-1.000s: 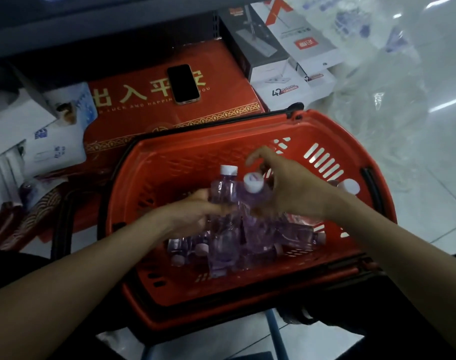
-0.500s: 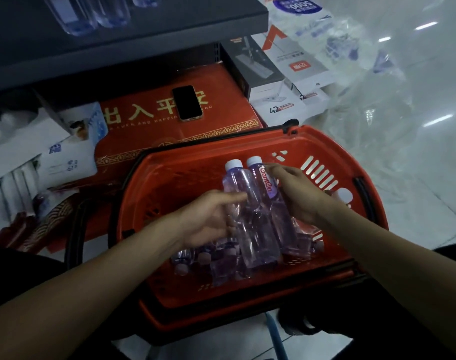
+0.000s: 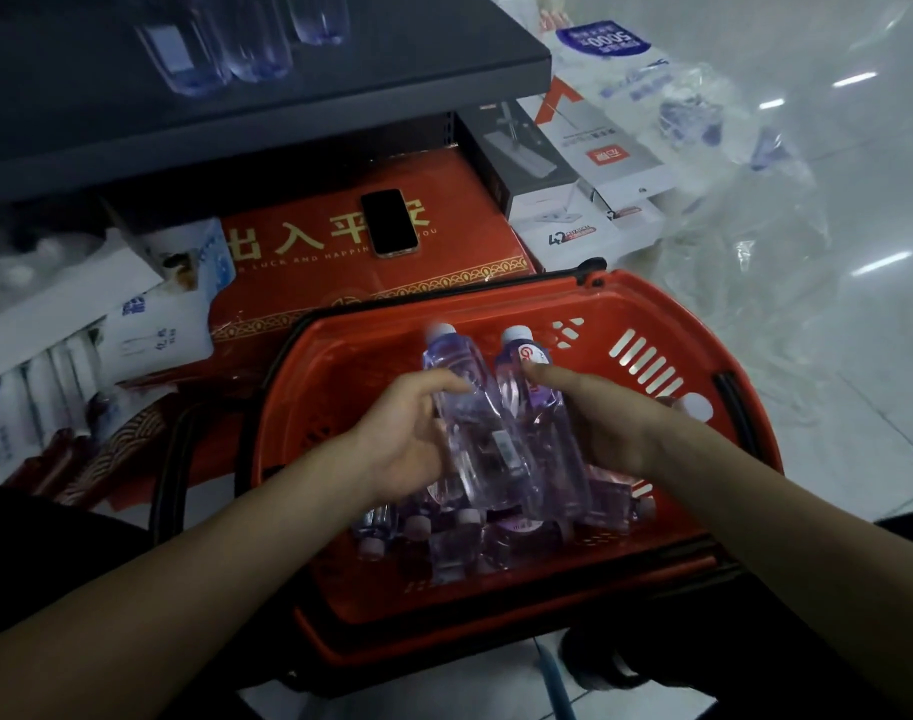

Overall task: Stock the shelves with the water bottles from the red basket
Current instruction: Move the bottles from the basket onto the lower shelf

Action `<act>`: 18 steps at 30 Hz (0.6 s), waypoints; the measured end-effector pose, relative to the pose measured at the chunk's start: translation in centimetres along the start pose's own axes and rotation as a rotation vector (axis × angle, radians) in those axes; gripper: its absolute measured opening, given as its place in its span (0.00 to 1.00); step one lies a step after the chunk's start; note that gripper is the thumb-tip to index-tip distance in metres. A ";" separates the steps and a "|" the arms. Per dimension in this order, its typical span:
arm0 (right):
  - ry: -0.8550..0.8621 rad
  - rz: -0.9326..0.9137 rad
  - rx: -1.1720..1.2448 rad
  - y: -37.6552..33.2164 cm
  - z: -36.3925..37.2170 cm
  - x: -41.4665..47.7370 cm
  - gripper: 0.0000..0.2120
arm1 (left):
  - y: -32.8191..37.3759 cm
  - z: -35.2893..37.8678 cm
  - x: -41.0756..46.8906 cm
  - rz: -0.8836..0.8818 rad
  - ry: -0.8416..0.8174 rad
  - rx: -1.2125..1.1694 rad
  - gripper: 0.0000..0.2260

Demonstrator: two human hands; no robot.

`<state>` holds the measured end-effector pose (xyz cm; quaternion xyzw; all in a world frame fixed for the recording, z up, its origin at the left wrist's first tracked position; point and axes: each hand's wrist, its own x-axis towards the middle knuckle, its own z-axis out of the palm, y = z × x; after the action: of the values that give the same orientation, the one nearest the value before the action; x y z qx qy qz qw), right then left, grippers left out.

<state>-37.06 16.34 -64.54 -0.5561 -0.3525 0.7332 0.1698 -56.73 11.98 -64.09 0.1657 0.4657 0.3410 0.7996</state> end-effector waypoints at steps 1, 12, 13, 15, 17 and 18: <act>-0.019 0.004 -0.019 -0.1 0.1 -0.1 0.20 | 0.2 -0.1 -0.1 0.017 -0.024 0.002 0.24; -0.184 -0.302 0.147 -2.9 0.9 -2.1 0.17 | 3.5 1.0 -3.0 0.252 0.035 0.270 0.37; -0.172 -0.341 0.181 -3.1 1.0 -2.0 0.17 | 4.1 1.4 -3.3 0.260 0.012 0.267 0.38; -0.156 -0.366 0.265 -3.7 1.3 -2.0 0.17 | 5.6 1.8 -3.3 0.257 -0.028 0.247 0.36; -0.169 -0.373 0.321 -4.3 1.6 -2.1 0.19 | 7.3 1.8 -3.1 0.251 -0.081 0.192 0.34; -0.174 -0.380 0.338 -4.6 1.8 -2.2 0.19 | 8.1 1.8 -3.1 0.260 -0.112 0.186 0.34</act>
<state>-38.66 17.55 -59.48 -0.3785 -0.3364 0.7818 0.3638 -59.37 15.66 -56.50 0.3164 0.4248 0.3871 0.7547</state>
